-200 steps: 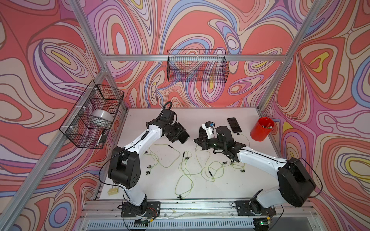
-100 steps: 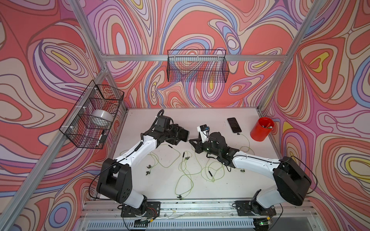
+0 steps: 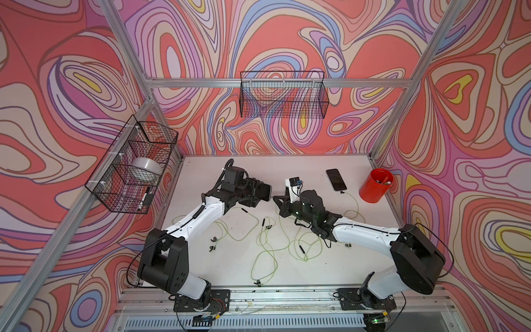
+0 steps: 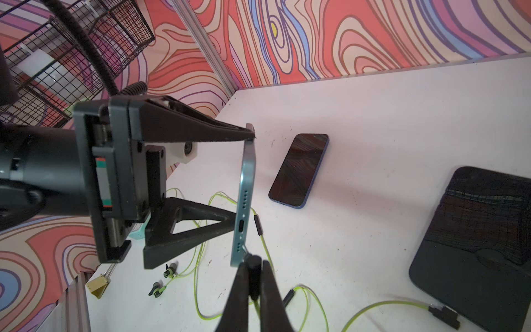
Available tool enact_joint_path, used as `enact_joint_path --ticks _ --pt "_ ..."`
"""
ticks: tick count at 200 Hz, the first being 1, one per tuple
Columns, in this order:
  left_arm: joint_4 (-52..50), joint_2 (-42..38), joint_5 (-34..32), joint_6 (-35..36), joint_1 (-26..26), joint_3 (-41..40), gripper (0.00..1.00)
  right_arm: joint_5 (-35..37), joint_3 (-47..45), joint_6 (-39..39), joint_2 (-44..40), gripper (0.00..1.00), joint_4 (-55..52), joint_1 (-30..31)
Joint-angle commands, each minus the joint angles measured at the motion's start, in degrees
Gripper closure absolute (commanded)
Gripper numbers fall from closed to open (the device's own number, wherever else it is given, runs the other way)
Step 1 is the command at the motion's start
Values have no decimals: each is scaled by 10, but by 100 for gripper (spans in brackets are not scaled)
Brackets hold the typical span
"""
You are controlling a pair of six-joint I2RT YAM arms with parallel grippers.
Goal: Plug wired earphones into phones
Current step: Insert the wired earphone into the phone.
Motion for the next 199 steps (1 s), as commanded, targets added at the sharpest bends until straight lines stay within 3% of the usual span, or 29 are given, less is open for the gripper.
enact_joint_path --ticks 1,199 --pt "27 -19 -2 -5 -4 1 100 10 0 0 4 100 12 4" --pt "33 -23 -1 4 -5 -14 100 27 30 13 41 100 28 4"
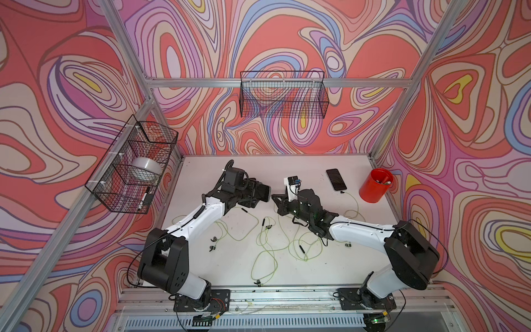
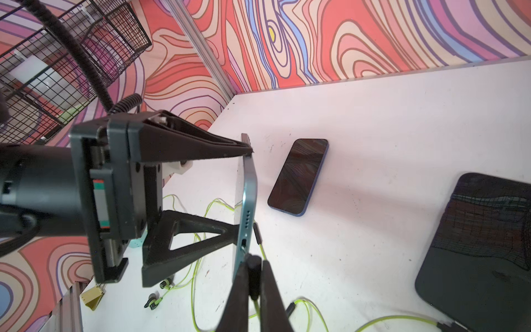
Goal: Plug wired earphones into phones
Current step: Insert the wired earphone into the phone.
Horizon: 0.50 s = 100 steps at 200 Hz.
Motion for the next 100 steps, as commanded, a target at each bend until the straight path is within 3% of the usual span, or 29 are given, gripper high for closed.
enact_joint_path --ticks 1,100 --pt "29 -23 20 -3 -4 -3 100 20 14 7 12 100 9 3" --pt "44 -35 6 -33 -12 -21 100 47 24 23 25 100 15 3"
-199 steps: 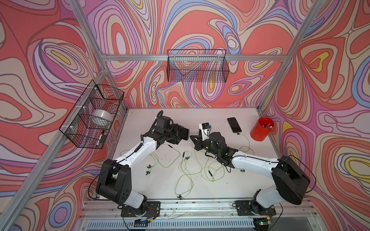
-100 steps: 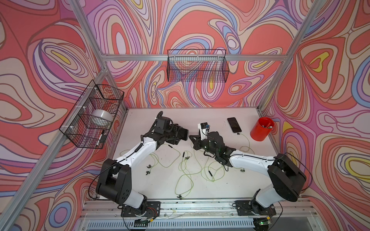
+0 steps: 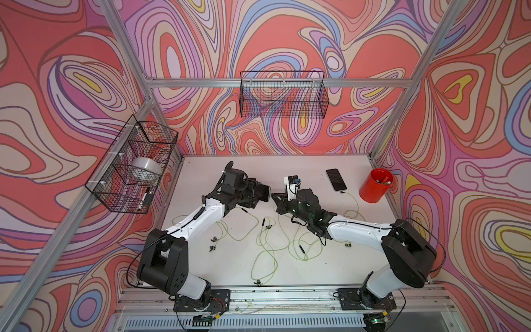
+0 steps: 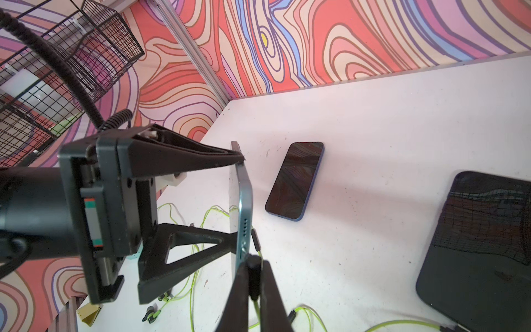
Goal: Plug wired earphones into phones
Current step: Insert the wired earphone into the phone.
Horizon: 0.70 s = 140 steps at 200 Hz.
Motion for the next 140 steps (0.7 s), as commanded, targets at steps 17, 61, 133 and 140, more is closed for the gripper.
enact_joint_path --ticks 17,61,133,140 --pt "28 -34 7 -36 -15 -9 100 37 20 7 19 100 3 5" --pt "24 -50 -18 -70 -25 -11 100 39 30 5 32 100 -8 15" --pt "39 -44 3 -73 -33 -2 100 5 53 -14 59 100 -19 18" --pt "39 -42 8 -71 -34 0 100 2 54 -15 60 100 -19 18"
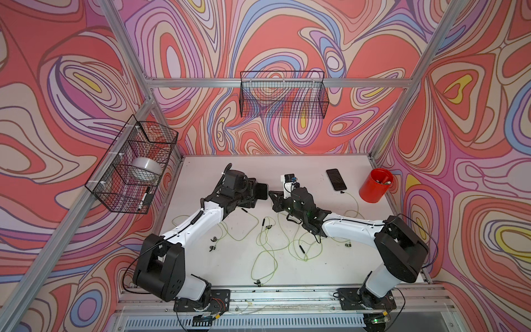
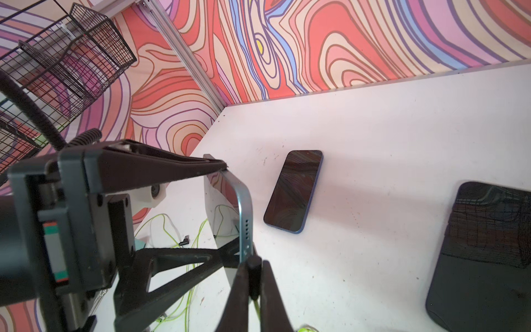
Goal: Plug wired earphones into phones
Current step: Insert the wired earphone into the phone.
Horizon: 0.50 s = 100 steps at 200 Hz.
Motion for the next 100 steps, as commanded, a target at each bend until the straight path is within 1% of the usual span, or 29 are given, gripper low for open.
enact_joint_path --ticks 1,27,46,52,60,64,69,100 --pt "35 -17 70 -9 -22 13 100 -27 16 -15 21 100 -20 5" --pt "25 -14 73 1 -23 16 100 -27 26 -22 17 100 -44 5" --pt "-10 -10 45 36 -21 29 100 -27 45 -30 12 100 -92 4" --pt "-35 -5 32 55 -18 39 100 -27 52 -35 10 95 -114 3" --pt "-61 4 18 87 -13 55 100 -28 58 -40 5 85 -141 -1" --pt "-83 9 12 103 -10 65 100 -29 60 -40 2 78 -155 -2" --pt "-103 17 2 121 -7 77 100 -33 63 -40 -3 71 -172 -6" --pt "-173 80 -39 220 1 144 100 -38 44 -49 -55 42 -253 -34"
